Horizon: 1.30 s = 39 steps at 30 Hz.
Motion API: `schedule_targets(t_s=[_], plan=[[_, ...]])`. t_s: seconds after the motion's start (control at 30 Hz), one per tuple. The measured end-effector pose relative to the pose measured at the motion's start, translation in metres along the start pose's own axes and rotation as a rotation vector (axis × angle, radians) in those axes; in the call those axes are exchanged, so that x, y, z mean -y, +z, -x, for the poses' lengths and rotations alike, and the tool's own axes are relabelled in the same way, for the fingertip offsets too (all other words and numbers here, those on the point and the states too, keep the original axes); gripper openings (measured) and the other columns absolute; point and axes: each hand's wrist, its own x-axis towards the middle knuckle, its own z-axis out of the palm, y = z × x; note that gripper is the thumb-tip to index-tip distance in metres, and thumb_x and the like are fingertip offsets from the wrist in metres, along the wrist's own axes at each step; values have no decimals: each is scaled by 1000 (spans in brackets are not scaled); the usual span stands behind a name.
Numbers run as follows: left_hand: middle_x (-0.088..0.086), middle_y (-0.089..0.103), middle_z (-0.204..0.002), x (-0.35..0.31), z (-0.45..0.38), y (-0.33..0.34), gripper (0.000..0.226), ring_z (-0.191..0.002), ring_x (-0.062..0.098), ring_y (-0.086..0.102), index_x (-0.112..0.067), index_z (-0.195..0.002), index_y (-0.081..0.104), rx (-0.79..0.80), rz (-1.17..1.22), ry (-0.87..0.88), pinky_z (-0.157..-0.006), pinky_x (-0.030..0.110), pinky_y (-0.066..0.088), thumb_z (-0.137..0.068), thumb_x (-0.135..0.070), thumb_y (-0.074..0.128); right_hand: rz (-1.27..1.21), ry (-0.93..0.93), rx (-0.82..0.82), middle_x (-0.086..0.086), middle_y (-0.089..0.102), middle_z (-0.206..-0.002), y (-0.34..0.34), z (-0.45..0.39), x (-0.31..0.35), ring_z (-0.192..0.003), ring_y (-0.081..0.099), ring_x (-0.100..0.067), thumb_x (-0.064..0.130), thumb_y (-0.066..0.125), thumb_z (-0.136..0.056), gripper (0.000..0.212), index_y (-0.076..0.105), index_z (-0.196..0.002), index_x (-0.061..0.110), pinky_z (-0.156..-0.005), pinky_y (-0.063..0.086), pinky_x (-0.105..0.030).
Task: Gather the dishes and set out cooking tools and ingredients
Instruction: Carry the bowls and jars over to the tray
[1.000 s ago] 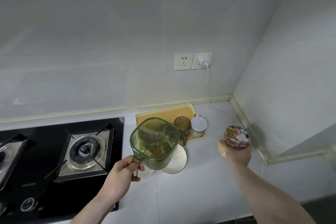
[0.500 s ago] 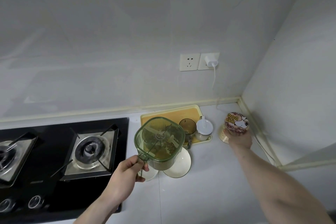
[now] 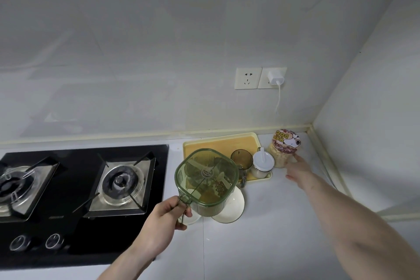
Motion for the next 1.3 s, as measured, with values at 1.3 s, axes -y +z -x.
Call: schedule_targets(t_s=[1.3], plan=[[-6, 67, -90, 55, -15, 118, 23, -86, 13, 60, -20, -85, 66, 602, -286, 41, -88, 34, 57, -100, -21, 49, -416, 19, -215, -4, 60, -126, -4, 266, -144, -107, 65, -28, 42, 60, -98, 49, 47, -140, 22, -73, 56, -37]])
